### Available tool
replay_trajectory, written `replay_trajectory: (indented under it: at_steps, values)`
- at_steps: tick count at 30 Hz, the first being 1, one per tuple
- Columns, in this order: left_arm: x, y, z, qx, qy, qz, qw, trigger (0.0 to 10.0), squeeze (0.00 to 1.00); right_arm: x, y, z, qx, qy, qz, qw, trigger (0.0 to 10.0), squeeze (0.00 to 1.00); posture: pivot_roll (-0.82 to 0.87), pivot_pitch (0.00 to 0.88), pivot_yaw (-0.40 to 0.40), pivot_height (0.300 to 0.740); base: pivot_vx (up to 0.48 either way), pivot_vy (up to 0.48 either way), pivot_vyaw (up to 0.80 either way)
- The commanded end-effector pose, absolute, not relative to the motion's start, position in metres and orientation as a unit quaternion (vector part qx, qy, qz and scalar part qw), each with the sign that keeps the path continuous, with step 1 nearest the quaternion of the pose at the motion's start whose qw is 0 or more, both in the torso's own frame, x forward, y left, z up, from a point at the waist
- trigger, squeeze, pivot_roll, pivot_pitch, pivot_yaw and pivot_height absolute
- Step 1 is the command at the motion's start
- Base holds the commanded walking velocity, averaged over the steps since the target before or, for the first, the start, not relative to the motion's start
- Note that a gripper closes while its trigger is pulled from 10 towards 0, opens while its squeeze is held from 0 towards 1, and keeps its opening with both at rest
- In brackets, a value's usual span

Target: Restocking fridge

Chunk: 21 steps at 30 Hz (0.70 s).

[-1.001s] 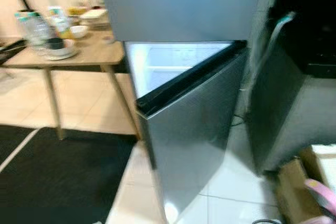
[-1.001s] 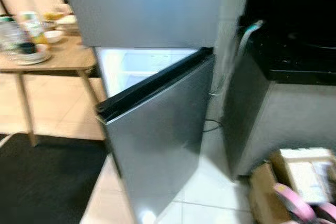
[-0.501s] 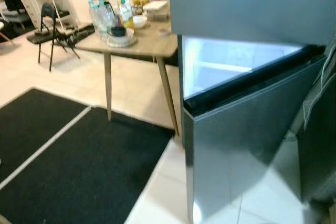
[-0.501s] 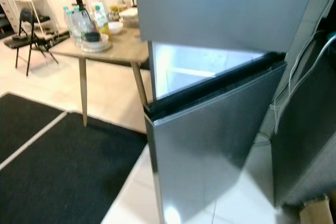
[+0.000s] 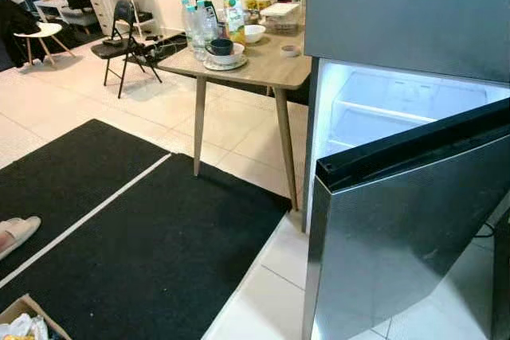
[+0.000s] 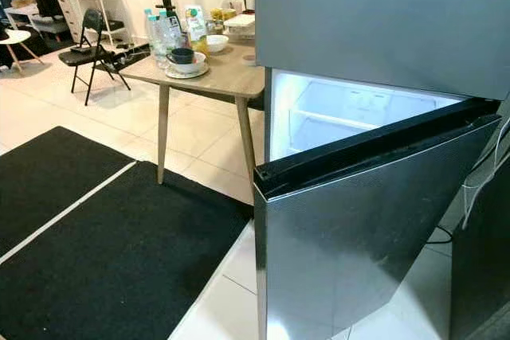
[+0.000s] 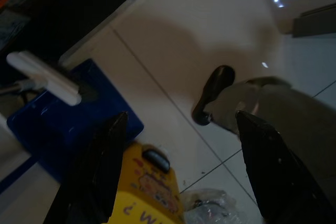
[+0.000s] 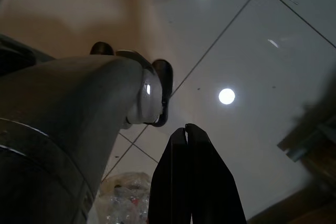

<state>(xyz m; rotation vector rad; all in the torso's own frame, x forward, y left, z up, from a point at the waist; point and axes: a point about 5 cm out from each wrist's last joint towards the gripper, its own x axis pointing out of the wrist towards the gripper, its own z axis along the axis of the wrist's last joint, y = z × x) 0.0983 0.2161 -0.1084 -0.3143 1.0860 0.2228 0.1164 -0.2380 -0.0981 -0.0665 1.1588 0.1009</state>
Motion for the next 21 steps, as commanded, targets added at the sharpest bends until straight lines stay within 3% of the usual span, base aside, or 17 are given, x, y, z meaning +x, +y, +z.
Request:
replay_trajectory:
  at_steps: [1,21]
  values:
    - [0.0972,0.2178,-0.1084,-0.152,0.515,0.109,0.837,10.0,0.0,0.1157,-0.2341,-0.0991,-0.03,0.547,0.057,0.835,10.0,0.0,-0.09,0.0,0.041,0.74,0.281,0.0,0.0]
    - [0.0961,0.2182,-0.1085,-0.15,0.516,0.108,0.837,10.0,0.0,0.1145,-0.231,-0.1,-0.025,0.549,0.068,0.832,10.0,0.0,-0.1,0.0,0.035,0.74,0.324,0.0,0.0]
